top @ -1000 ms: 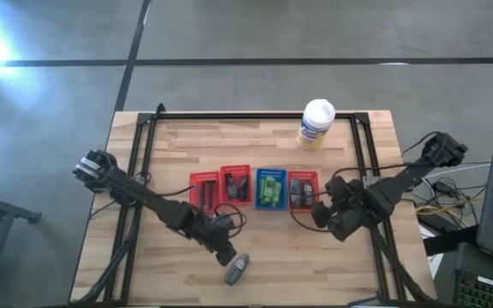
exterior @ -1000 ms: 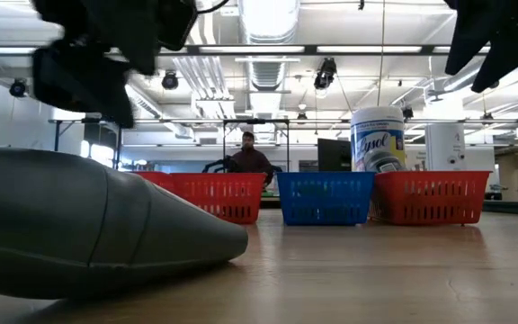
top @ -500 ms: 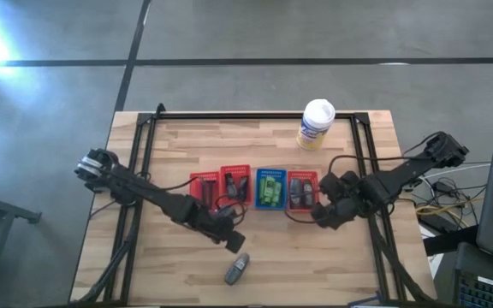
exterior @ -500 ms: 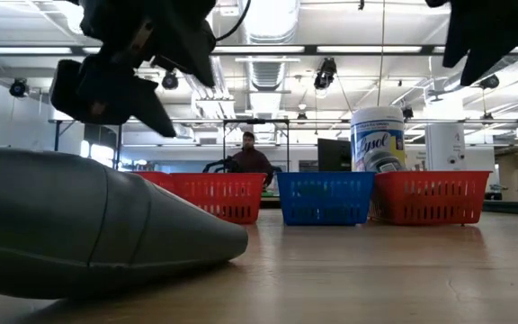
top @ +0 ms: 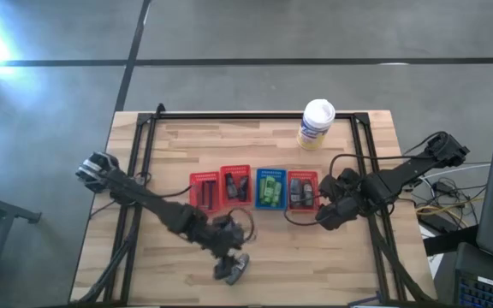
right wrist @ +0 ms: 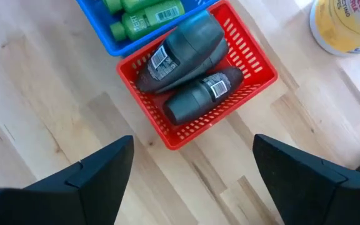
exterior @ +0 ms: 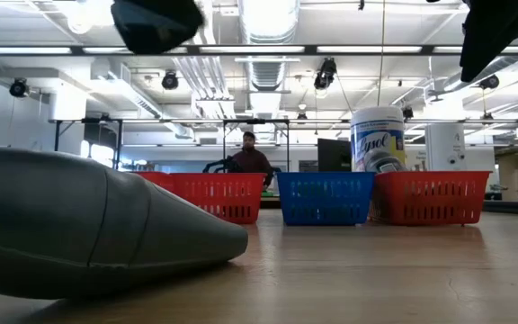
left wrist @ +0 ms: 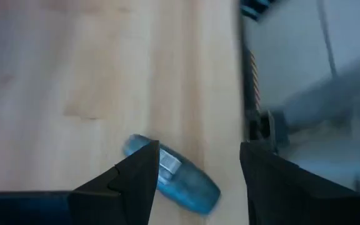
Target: Pick & Place Travel size toiletries
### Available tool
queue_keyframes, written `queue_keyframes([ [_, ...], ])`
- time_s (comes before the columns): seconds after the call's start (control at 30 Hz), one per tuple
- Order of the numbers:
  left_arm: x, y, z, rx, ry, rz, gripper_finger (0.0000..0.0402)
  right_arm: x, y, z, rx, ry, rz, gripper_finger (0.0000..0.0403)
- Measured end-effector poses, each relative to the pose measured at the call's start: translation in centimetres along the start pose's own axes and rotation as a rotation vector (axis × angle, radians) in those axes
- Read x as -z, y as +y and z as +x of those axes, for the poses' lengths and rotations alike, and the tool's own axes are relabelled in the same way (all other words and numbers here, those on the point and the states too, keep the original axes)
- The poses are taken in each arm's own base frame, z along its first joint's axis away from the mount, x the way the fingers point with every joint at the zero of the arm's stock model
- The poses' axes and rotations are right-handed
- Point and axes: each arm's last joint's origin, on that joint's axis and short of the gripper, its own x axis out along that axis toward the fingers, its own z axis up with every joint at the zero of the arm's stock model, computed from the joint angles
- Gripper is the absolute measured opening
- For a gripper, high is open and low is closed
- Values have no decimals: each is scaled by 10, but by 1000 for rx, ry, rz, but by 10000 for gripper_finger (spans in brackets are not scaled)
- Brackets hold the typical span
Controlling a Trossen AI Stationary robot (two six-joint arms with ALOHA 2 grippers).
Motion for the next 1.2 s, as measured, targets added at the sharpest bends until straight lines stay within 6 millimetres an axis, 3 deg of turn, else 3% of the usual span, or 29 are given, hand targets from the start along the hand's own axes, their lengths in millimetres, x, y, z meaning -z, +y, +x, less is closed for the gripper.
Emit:
queue_keyframes([
  [0.17,-17,15,26,-27,82,-316,226,0,0,0,1,1,14,318],
  [0.3,-20,4,58,78,232,-404,226,0,0,0,2,2,13,328],
  [0.4,-18,1,77,25,341,-463,226,1,-1,0,8,5,10,338],
  [0.6,-26,1,72,-234,321,-555,229,1,-2,0,19,11,-3,356],
  [1.2,-11,3,101,-339,324,-794,309,4,-7,0,69,41,-81,326],
])
